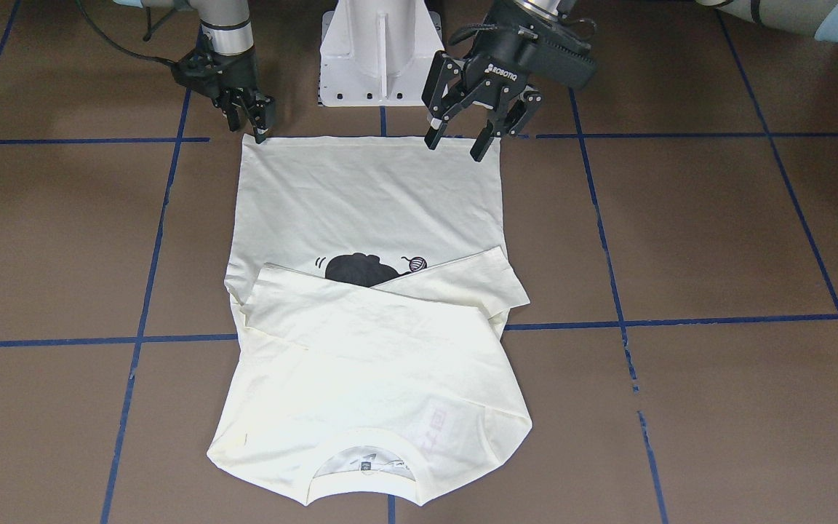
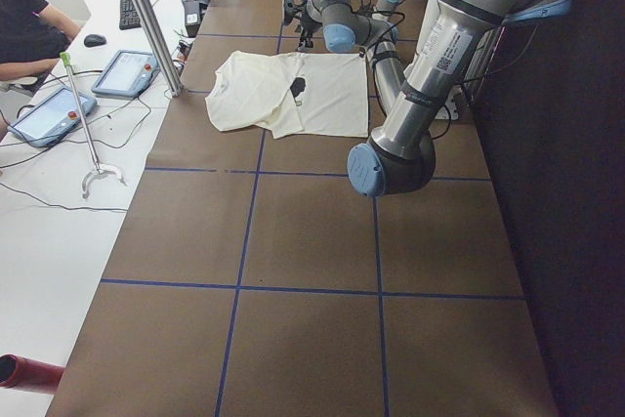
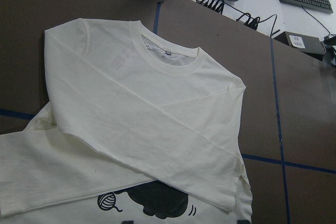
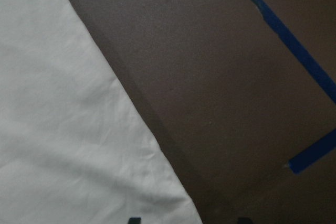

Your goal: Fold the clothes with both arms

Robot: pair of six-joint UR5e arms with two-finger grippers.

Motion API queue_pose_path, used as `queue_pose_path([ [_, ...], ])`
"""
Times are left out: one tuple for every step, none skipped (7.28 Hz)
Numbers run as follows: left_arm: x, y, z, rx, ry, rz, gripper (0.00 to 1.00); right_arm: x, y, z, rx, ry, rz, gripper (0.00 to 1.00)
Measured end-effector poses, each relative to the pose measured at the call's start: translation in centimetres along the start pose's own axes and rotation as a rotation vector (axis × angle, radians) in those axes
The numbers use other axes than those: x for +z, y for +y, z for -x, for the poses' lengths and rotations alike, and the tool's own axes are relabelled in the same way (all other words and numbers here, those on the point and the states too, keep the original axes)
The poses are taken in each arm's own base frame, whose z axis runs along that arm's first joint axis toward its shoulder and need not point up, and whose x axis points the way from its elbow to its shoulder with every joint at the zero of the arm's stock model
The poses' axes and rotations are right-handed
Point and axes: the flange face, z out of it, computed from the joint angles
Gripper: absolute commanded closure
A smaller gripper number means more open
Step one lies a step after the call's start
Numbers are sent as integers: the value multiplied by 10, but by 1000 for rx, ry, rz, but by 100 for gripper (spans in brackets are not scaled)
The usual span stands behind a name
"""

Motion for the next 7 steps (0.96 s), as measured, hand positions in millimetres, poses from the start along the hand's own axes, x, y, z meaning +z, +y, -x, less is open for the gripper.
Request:
queue_pose_path([
  [-4, 1, 3, 1, 1, -1, 29, 1, 2, -1, -3, 2, 1, 47],
  [-7, 0, 5, 2, 2, -4, 29, 1, 4, -2, -7, 3, 4, 53],
  [-9, 0, 6, 3, 3, -7, 29, 1, 7, -3, -11, 4, 7, 74],
  [-10, -1, 7, 3, 3, -9, 29, 0, 8, -3, -13, 3, 6, 100],
  [-11, -2, 8, 3, 2, -13, 29, 0, 8, -3, -13, 0, 4, 100],
  [-12, -2, 10, 3, -1, -22, 29, 0, 8, -3, -14, -1, 2, 100],
  [-13, -3, 13, 2, -4, -32, 29, 1, 7, -4, -15, -3, -4, 100],
])
